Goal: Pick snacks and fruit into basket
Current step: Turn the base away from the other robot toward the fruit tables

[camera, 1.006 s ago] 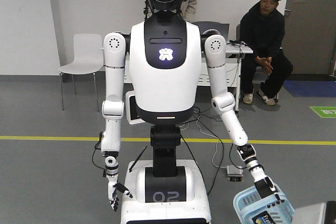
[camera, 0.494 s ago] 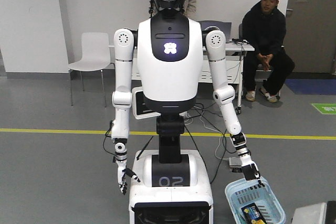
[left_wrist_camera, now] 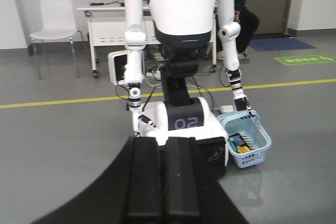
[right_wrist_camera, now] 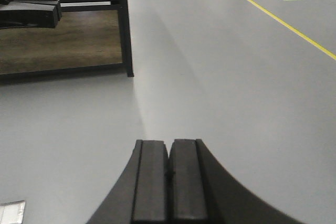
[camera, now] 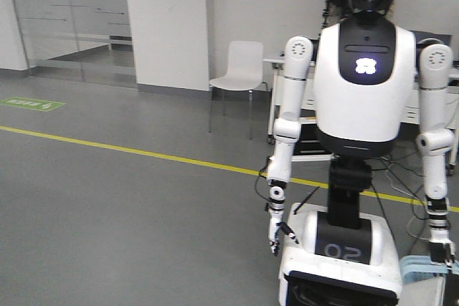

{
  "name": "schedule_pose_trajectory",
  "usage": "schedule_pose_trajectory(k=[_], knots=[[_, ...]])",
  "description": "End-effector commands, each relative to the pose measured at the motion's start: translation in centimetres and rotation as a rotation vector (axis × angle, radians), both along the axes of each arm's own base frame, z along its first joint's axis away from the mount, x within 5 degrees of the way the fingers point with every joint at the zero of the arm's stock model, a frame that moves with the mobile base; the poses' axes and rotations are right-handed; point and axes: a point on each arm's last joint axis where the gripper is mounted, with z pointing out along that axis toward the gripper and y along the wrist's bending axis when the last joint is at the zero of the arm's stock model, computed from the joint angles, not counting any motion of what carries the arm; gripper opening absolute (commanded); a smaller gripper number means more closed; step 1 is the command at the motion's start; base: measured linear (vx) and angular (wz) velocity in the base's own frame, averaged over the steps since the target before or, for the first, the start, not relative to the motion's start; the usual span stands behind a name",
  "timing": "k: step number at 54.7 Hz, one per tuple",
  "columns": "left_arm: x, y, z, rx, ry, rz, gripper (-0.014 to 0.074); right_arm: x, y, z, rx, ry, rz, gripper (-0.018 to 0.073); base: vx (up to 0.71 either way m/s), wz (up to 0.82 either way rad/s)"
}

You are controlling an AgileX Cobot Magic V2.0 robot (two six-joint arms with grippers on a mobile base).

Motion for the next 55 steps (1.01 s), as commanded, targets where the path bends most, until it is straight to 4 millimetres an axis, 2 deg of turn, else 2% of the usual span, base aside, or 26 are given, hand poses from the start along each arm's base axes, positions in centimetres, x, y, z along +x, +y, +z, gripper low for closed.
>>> schedule_pose_trajectory(k=[1,55], knots=[[0.20,0.19,0.93,0.026,-0.037,0.023,0.0003,0.13,-0.12,1.31,0.037,-0.032,-0.021,-0.0008,-0.03,0.60],[0.19,0.18,0.93,0.026,-0.037,0.022,0.0003,0.13,-0.12,1.31,0.037,-0.032,-0.021,-0.0008,0.08,0.55]])
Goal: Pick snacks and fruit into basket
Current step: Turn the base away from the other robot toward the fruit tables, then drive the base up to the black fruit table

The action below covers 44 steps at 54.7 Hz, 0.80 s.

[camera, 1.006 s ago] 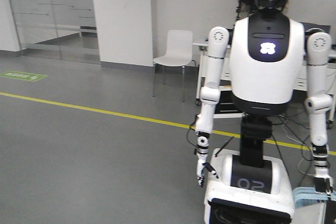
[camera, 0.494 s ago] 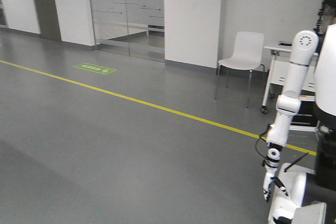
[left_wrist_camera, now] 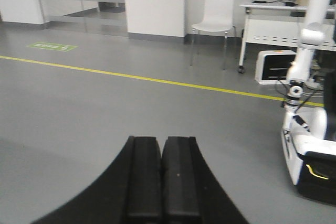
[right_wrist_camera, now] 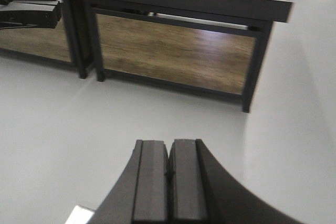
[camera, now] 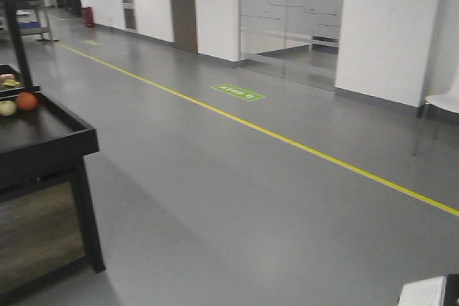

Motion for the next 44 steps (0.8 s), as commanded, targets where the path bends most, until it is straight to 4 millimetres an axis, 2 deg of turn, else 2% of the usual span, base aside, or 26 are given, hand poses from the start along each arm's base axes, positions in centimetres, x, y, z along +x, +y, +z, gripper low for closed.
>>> schedule_pose_trajectory(k=[1,44], knots=[[0.19,0.18,0.93,0.026,-0.037,0.022,0.0003,0.13,-0.13,1.31,0.037,-0.032,-0.021,-0.0008,0.14,0.72],[0.19,0.18,0.93,0.026,-0.037,0.022,0.0003,0.14,-0.13,1.32,0.037,-0.033,-0.022,-0.0008,0.15,0.70]])
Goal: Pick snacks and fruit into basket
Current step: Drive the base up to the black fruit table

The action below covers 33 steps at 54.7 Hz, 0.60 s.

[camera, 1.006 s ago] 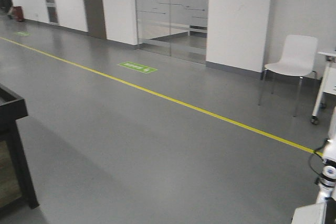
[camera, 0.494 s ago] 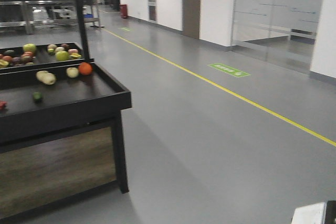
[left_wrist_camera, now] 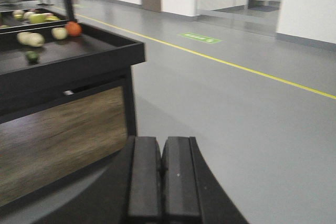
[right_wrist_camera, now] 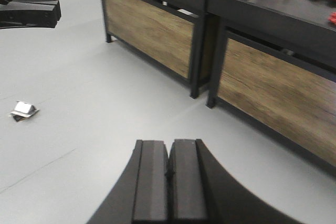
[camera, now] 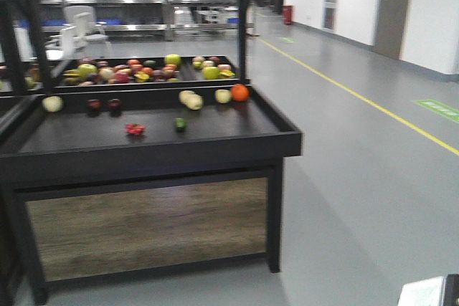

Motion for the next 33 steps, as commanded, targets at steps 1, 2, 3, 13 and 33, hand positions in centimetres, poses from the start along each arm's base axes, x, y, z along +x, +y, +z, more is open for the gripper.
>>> schedule_pose_trajectory(k=[1,2,3,13,33], knots=[[0.19,0.18,0.93,0.026,-0.037,0.022,0.0003,0.14,-0.13,1.32,0.037,-0.033,-0.022,-0.0008,0.15,0.57],[0.19,0.18,0.93,0.026,-0.037,0.022,0.0003,0.14,-0.13,1.32,0.037,-0.033,-0.022,-0.0008,0.15,0.57],[0.19,0.18,0.93,0.026,-0.037,0.022,0.0003,0.14,-0.13,1.32,0.037,-0.033,-0.022,-0.0008,0.15,0.57],[0.19,0.18,0.93,0.026,-0.037,0.022,0.0003,0.14,-0.13,1.32,0.037,-0.033,-0.022,-0.0008,0.15,0.56],[0.19,0.18,0.93,0.026,-0.037,0.022,0.0003,0.14,-0.13,1.32,0.037,-0.033,-0.022,-0.0008,0.14,0.47]])
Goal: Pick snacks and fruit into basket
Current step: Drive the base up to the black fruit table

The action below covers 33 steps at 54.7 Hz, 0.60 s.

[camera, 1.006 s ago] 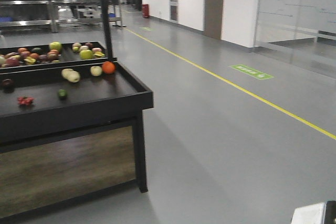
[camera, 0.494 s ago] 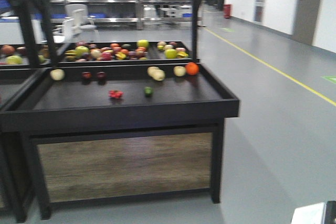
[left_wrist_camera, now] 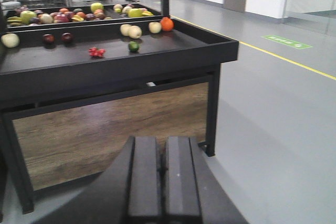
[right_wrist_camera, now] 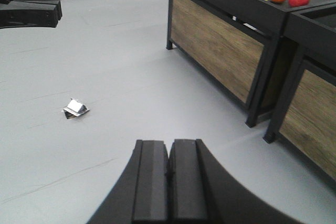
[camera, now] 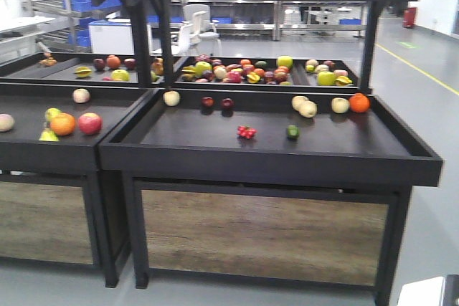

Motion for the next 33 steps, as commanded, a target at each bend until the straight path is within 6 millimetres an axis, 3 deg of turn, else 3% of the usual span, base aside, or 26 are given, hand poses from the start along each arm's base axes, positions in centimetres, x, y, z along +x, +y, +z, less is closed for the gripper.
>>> schedule_pose_trajectory(k=[1,16,33], knots=[[0.19,0.18,0.93,0.026,-0.037,0.022,0.0003,0.14,-0.13,1.32,0.037,-0.033,-0.022,-0.0008,0.15,0.35],[0.19,0.18,0.93,0.026,-0.037,0.022,0.0003,0.14,-0.13,1.31,0.037,-0.033,-0.021,-0.0008,0.18,0.23],[0.19,0.18,0.93,0.026,-0.037,0.022,0.0003,0.14,-0.13,1.32,0.037,-0.033,-0.022,-0.0008,0.26,-0.01]])
